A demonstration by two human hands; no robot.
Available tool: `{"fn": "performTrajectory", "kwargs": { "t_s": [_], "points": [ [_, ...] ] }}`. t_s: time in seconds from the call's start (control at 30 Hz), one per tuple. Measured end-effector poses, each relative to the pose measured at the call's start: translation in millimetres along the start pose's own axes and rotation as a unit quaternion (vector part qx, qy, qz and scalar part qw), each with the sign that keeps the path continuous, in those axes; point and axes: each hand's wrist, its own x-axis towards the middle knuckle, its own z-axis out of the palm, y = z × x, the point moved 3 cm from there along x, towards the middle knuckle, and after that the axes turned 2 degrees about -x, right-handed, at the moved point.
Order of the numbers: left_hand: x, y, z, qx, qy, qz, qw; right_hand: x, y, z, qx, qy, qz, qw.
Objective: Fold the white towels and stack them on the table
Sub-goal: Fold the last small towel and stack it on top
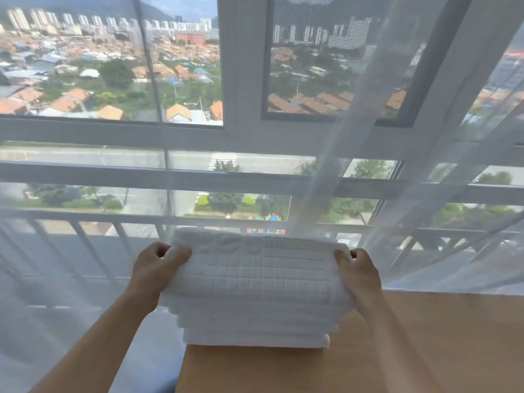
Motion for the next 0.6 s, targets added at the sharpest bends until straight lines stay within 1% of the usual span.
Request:
{"fn": "performTrajectory", "kwargs": {
  "t_s": [0.1,0.13,0.17,0.23,0.27,0.3,0.33,0.37,0.4,0.43,0.47,0.5,0.53,0.57,0.6],
  "points": [
    [1.8,10.4,0.1,-0.023,-0.001,0.038,0.999,4.7,-1.1,-10.4,0.016,0.043,-0.01,0.999],
    [0.7,10.5,1.4,-0.017,-0.003,0.046,0.999,4.8,1.3,-11.6,0.029,0.046,-0.007,0.998],
    [-0.9,10.3,3.8,0.005,-0.005,0.044,0.999,3.6,3.0,-9.8,0.039,0.036,0.002,0.999],
    [-4.7,9.6,8.0,0.062,-0.002,0.006,0.998,-1.6,5.0,-2.5,0.027,-0.005,0.029,0.999],
    [-5.5,11.1,9.7,0.095,0.008,0.005,0.995,-4.3,3.1,-1.6,0.016,-0.008,0.03,0.999],
    [-6.3,16.6,12.7,0.142,0.026,0.037,0.989,-4.8,-2.1,-4.0,-0.015,0.02,0.008,1.0],
    [-9.0,24.8,17.0,0.202,0.044,0.096,0.974,-5.1,-10.5,-7.9,-0.082,0.074,-0.04,0.993],
    [-14.5,34.6,24.8,0.257,0.057,0.174,0.949,-9.0,-22.2,-9.9,-0.164,0.134,-0.112,0.971],
    [-22.9,44.1,36.3,0.291,0.055,0.256,0.92,-16.7,-36.0,-7.1,-0.224,0.175,-0.199,0.938],
    [-31.7,52.1,51.4,0.309,0.028,0.32,0.895,-26.3,-50.0,0.9,-0.242,0.17,-0.282,0.913],
    [-38.9,58.3,68.3,0.319,-0.016,0.363,0.875,-35.9,-62.5,12.7,-0.243,0.117,-0.341,0.901],
    [-44.3,61.1,85.8,0.336,-0.065,0.384,0.857,-44.1,-70.1,27.4,-0.247,0.046,-0.372,0.894],
    [-47.2,59.3,101.5,0.366,-0.108,0.385,0.84,-50.2,-71.8,42.8,-0.266,-0.023,-0.378,0.887],
    [-45.7,53.3,111.9,0.404,-0.137,0.373,0.824,-52.8,-68.5,55.5,-0.288,-0.074,-0.371,0.879],
    [-40.8,46.0,115.5,0.442,-0.156,0.349,0.811,-51.8,-62.2,62.7,-0.307,-0.101,-0.361,0.875]
  ]
}}
